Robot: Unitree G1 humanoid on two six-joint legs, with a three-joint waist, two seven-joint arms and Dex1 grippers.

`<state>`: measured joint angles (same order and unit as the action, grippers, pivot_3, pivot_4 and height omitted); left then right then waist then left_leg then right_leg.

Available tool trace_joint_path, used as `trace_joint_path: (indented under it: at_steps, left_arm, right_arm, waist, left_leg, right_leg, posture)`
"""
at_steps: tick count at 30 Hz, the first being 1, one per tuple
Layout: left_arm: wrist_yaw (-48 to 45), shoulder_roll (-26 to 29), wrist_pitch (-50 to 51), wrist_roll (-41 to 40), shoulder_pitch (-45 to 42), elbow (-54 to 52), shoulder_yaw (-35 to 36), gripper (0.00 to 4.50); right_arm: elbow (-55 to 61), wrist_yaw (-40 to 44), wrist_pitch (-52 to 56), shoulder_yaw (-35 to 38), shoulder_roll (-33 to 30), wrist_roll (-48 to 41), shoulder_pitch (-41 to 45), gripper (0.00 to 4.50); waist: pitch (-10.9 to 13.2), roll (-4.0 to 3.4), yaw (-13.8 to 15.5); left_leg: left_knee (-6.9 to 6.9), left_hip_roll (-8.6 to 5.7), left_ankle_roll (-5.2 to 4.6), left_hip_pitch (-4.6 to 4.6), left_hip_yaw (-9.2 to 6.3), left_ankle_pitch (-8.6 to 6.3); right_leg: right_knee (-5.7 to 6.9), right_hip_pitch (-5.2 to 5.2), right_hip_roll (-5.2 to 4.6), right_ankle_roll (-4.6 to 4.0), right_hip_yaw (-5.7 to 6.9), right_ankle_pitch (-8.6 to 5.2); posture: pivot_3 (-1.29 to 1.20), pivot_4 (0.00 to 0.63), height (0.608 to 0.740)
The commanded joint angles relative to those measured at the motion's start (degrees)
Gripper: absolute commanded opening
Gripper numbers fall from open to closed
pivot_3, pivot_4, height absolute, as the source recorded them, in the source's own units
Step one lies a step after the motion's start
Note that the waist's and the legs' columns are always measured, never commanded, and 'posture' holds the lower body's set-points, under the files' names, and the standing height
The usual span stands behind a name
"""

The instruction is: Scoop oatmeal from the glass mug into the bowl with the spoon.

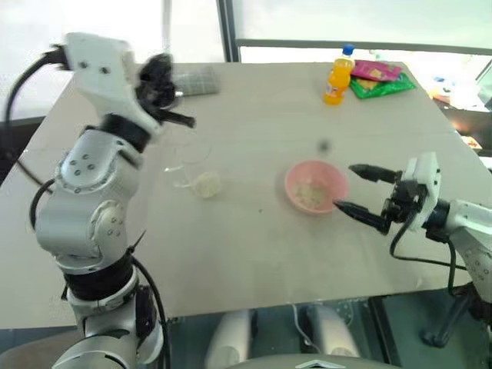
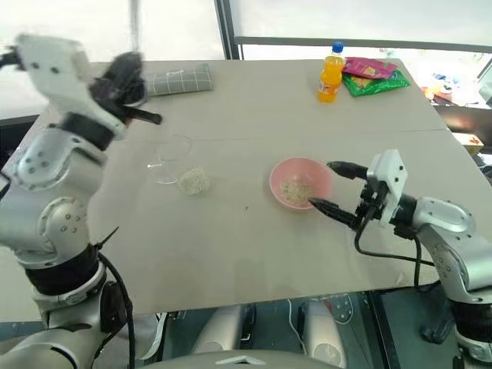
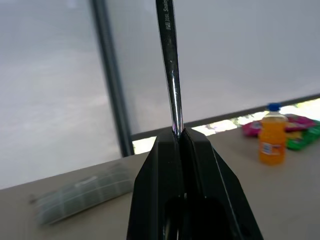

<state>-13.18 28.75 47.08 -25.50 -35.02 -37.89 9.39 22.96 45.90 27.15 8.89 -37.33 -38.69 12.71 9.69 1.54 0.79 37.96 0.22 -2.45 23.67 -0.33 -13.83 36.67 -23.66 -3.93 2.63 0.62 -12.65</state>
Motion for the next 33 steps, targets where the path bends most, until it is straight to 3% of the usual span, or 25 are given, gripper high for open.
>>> trace_joint_path:
  at_steps: [1, 10, 15, 23, 27, 33]
  left_arm:
    - [-5.44, 1.7, -1.35, -1.74, 0.91, -3.9, -5.1, 0.04]
    - [-12.99, 3.32, -5.18, -0.81, 6.43, -3.61, -12.66, 0.04]
    - [-14.73, 2.72, -7.39, 0.07, 6.1, -1.93, -14.23, 0.04]
    - [-16.51, 2.09, -9.43, 1.28, 7.03, -0.73, -15.62, 0.04]
    - [-17.33, 2.3, -9.72, 1.32, 8.1, -0.95, -15.84, 0.0]
    - [-18.35, 2.68, -10.42, 2.33, 8.13, -0.54, -16.14, 0.0]
  right_arm:
    - [0.66, -8.84, 5.33, 4.53, 3.55, -6.87, 5.02, 4.5]
    - [-0.14, -33.75, 19.0, 6.55, 16.43, -31.8, 20.19, 4.5]
    - [-0.35, -38.05, 21.32, 5.79, 16.29, -37.56, 22.6, 4.5]
    - [-0.09, -42.26, 22.64, 4.65, 14.55, -39.7, 23.35, 4.5]
    - [0.3, -44.2, 22.62, 4.71, 13.7, -39.8, 23.42, 3.23]
    - [0.74, -45.47, 24.38, 3.83, 11.79, -42.28, 22.98, 0.26]
  waist:
    - [0.06, -0.08, -0.15]
    - [0.24, -0.36, -0.26]
    - [0.24, -0.37, 0.04]
    - [0.25, -0.38, -0.16]
    - [0.26, -0.39, -0.2]
    - [0.31, -0.48, -0.18]
  left_leg:
    - [0.04, 0.01, -0.01, 0.0, 0.0, -0.01]
    - [0.23, 0.14, -0.14, 0.0, -0.05, -0.07]
    - [0.31, 0.09, -0.15, 0.11, -0.02, -0.07]
    - [0.31, 0.12, -0.16, 0.07, 0.03, -0.08]
    - [0.32, 0.13, -0.16, 0.06, 0.05, -0.07]
    - [0.32, 0.13, -0.16, 0.08, 0.06, -0.08]
  right_leg:
    - [0.04, 0.0, 0.02, 0.0, -0.01, 0.0]
    - [0.33, -0.08, 0.3, -0.03, -0.05, 0.01]
    - [0.25, -0.09, 0.23, -0.02, -0.06, 0.01]
    - [0.29, -0.11, 0.3, 0.0, -0.1, 0.01]
    - [0.31, -0.11, 0.31, 0.0, -0.11, 0.01]
    - [0.31, -0.12, 0.3, 0.0, -0.12, 0.02]
  posture:
    - [0.0, 0.15, 0.74]
    - [0.0, 0.15, 0.74]
    - [0.0, 0.15, 0.74]
    - [0.0, 0.15, 0.74]
    - [0.0, 0.15, 0.74]
    - [0.0, 0.15, 0.74]
